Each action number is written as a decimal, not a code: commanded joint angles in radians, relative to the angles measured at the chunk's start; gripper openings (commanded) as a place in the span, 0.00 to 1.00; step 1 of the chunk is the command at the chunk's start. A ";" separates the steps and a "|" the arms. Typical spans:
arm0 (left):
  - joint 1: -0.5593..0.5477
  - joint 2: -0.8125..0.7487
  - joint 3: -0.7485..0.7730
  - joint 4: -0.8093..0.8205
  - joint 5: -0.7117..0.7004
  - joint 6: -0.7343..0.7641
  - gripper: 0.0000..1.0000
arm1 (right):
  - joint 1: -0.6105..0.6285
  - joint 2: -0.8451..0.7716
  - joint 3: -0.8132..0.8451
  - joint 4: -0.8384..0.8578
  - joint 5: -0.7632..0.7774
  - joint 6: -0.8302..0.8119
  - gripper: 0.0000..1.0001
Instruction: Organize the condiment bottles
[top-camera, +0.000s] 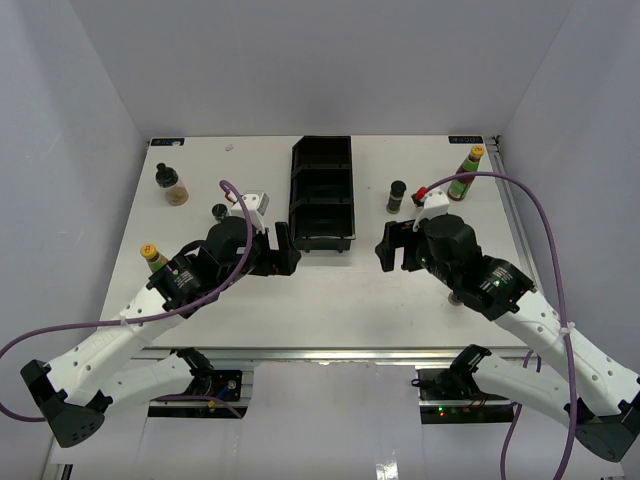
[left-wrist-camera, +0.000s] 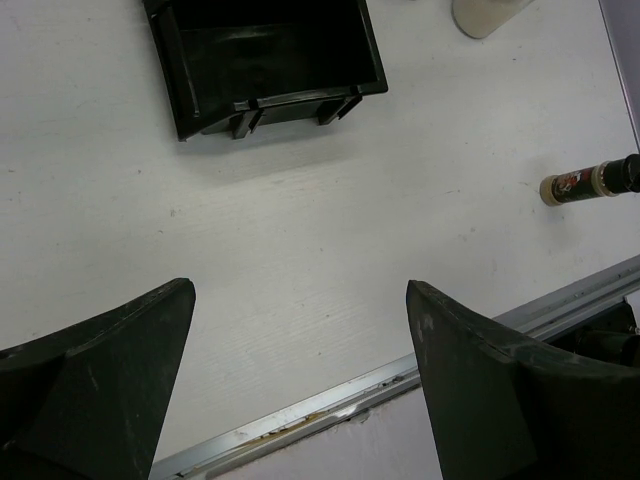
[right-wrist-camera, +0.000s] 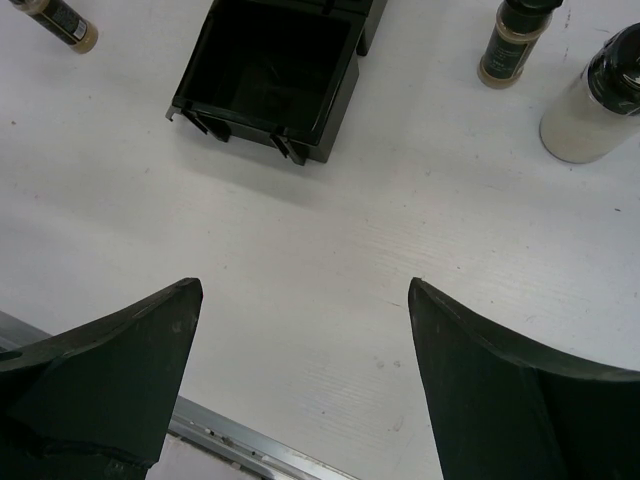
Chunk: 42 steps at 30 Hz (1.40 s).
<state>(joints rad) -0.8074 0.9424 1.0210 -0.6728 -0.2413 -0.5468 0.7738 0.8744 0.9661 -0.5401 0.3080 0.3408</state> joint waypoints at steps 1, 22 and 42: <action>-0.001 -0.006 0.019 0.003 -0.009 0.009 0.98 | 0.002 0.015 0.029 0.033 -0.009 0.010 0.90; -0.001 -0.031 -0.028 -0.009 -0.023 0.040 0.98 | -0.135 0.233 0.247 0.046 0.168 -0.124 0.91; -0.001 -0.082 -0.092 0.021 0.016 0.053 0.98 | -0.559 0.637 0.296 0.211 0.030 -0.047 0.93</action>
<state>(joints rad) -0.8074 0.8970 0.9334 -0.6690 -0.2514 -0.5046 0.2396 1.4492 1.2176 -0.4035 0.3494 0.2816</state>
